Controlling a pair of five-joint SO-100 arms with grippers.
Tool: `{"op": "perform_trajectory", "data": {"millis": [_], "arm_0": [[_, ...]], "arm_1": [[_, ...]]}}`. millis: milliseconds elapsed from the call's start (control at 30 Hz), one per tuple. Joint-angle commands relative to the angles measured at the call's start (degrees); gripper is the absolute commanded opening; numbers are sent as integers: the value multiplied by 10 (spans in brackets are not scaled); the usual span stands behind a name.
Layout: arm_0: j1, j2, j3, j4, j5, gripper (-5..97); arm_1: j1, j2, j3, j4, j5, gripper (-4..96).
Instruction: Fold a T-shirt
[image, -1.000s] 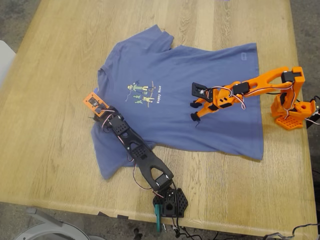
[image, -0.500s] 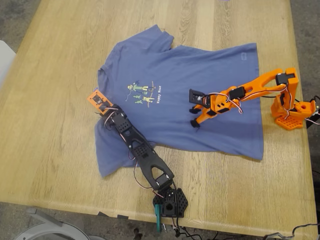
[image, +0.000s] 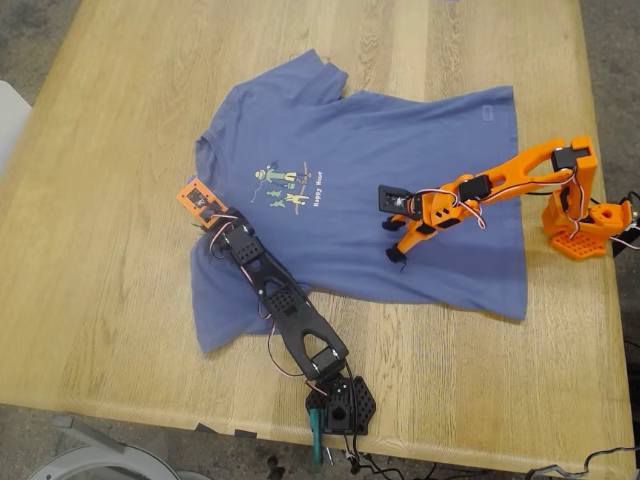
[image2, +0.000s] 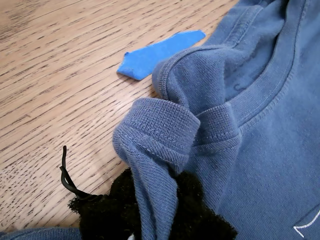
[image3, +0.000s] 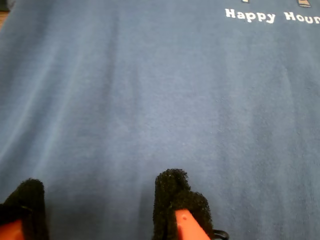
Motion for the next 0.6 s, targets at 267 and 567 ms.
{"op": "perform_trajectory", "data": {"millis": [267,567], "arm_0": [[47,93,-26,39,-1,4],[53,148,-26,89,0,4]], "arm_1": [[15,-48,-4,-65,14,338],[4,-157,-61,-146,30,338]]}}
